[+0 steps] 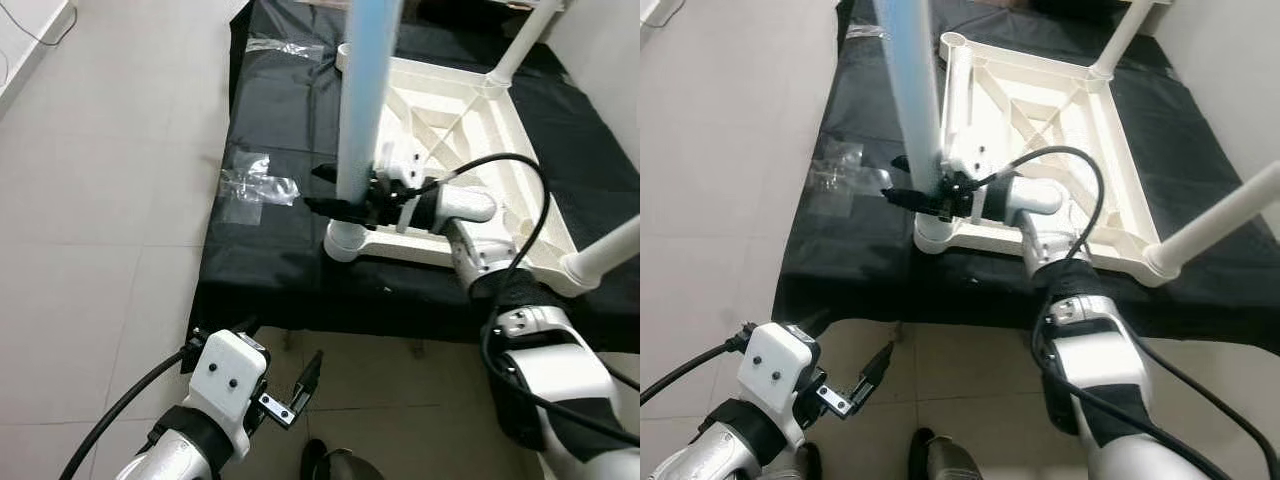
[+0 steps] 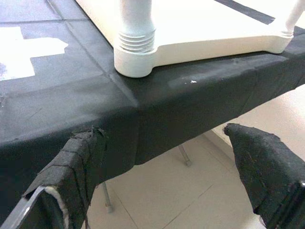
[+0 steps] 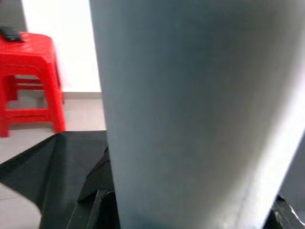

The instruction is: Building children table

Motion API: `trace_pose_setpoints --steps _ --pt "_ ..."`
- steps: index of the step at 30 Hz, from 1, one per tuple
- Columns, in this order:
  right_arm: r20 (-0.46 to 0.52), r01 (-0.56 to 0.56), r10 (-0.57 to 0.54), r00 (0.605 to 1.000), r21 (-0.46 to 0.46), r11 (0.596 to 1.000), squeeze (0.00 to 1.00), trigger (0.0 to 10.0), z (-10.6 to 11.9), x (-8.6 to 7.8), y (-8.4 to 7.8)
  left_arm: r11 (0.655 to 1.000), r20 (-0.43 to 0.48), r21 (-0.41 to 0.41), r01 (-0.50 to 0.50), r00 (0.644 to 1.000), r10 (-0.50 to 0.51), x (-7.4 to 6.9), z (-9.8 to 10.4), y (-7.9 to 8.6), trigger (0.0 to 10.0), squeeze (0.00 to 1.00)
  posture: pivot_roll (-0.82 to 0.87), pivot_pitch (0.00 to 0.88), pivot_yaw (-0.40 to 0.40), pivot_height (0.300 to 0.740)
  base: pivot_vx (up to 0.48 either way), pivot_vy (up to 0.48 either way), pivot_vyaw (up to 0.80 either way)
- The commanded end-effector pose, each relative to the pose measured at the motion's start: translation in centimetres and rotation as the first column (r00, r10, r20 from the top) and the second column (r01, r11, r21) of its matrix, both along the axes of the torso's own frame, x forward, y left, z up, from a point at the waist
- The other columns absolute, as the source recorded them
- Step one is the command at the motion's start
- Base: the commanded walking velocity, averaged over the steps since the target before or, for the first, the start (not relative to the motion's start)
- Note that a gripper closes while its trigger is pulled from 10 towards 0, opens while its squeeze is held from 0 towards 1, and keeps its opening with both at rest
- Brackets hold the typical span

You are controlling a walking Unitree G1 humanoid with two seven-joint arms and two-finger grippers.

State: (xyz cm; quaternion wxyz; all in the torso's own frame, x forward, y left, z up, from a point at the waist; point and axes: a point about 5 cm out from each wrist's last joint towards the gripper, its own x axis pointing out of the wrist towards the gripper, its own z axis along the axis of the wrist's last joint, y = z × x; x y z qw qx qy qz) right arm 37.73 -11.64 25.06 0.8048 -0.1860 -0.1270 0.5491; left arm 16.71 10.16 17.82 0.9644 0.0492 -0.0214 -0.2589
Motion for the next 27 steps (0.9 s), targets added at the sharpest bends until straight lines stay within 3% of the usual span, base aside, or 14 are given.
trace_pose_setpoints --steps 1,2,3,4,6,8,14,20,22,23,25,26,27 --pt "-0.266 0.005 -0.023 0.964 -0.068 0.998 0.0 0.0 -6.2 -0.5 -0.3 1.0 -0.02 -0.007 0.015 1.0 -0.015 -0.4 -0.1 -0.2 10.0 0.0 0.19 0.329 -0.171 0.74 0.0 0.0 0.0" --pt "-0.338 -0.011 0.02 0.941 0.03 1.0 0.0 0.0 -6.3 -0.6 -0.2 1.0 -0.019 -0.007 0.012 1.0 -0.013 -0.4 -0.1 -0.2 10.0 0.0 0.19 0.327 -0.171 0.74 0.0 0.0 0.0" --pt "-0.338 -0.011 0.02 0.941 0.03 1.0 0.0 0.0 -6.3 -0.6 -0.2 1.0 -0.019 -0.007 0.012 1.0 -0.013 -0.4 -0.1 -0.2 10.0 0.0 0.19 0.327 -0.171 0.74 0.0 0.0 0.0" --pt "-0.382 -0.022 0.06 0.922 0.102 0.995 0.0 0.0 -6.3 -0.6 -0.1 1.0 -0.019 -0.007 0.011 1.0 -0.011 -0.4 -0.1 -0.2 10.0 0.0 0.19 0.328 -0.172 0.74 0.0 0.0 0.0" --pt "-0.44 0.077 0.031 0.897 0.225 0.971 0.0 0.0 -6.6 -0.3 -0.5 1.0 -0.018 -0.008 0.008 1.0 -0.008 -0.4 0.0 -0.2 10.0 0.0 0.2 0.328 -0.173 0.74 0.0 0.0 0.0" --pt "-0.44 0.077 0.031 0.897 0.225 0.971 0.0 0.0 -6.6 -0.3 -0.5 1.0 -0.018 -0.008 0.008 1.0 -0.008 -0.4 0.0 -0.2 10.0 0.0 0.2 0.328 -0.173 0.74 0.0 0.0 0.0" --pt "-0.49 0.222 -0.072 0.869 0.256 0.941 0.0 0.0 -8.3 -0.3 -1.3 1.0 -0.014 -0.008 0.008 1.0 -0.008 -0.3 0.0 -0.2 10.0 0.0 0.19 0.328 -0.169 0.74 0.0 0.0 0.0" --pt "-0.478 0.221 -0.064 0.876 0.28 0.934 0.0 0.0 -9.2 -1.0 -1.5 1.0 -0.008 -0.006 0.006 1.0 -0.007 -0.1 0.1 -0.1 10.0 0.0 0.19 0.331 -0.165 0.74 0.0 0.0 0.0" --pt "-0.479 0.293 -0.15 0.865 0.239 0.926 0.0 0.0 -9.7 -0.9 -1.4 1.0 -0.005 -0.006 0.005 1.0 -0.005 0.0 0.2 0.0 10.0 0.0 0.19 0.326 -0.164 0.74 0.0 0.0 0.0" --pt "-0.49 0.369 -0.228 0.841 0.212 0.905 0.0 0.0 -9.9 -0.6 -1.4 1.0 -0.004 -0.006 0.004 1.0 -0.004 0.0 0.1 -0.1 10.0 0.0 0.19 0.322 -0.166 0.74 0.0 0.0 0.0" --pt "-0.49 0.369 -0.228 0.841 0.212 0.905 0.0 0.0 -9.9 -0.6 -1.4 1.0 -0.004 -0.006 0.004 1.0 -0.004 0.0 0.1 -0.1 10.0 0.0 0.19 0.322 -0.166 0.74 0.0 0.0 0.0" --pt "-0.489 0.459 -0.325 0.809 0.181 0.87 0.0 0.0 -9.9 -0.2 -1.7 1.0 -0.003 -0.006 0.004 1.0 -0.004 0.0 0.1 -0.1 10.0 0.0 0.19 0.322 -0.166 0.74 0.0 0.0 0.0" --pt "-0.503 0.618 -0.48 0.719 0.146 0.772 0.0 0.0 -10.0 0.6 -2.7 1.0 -0.002 -0.006 0.004 1.0 -0.004 0.1 0.1 -0.1 10.0 0.0 0.19 0.315 -0.163 0.74 0.0 0.0 0.0"
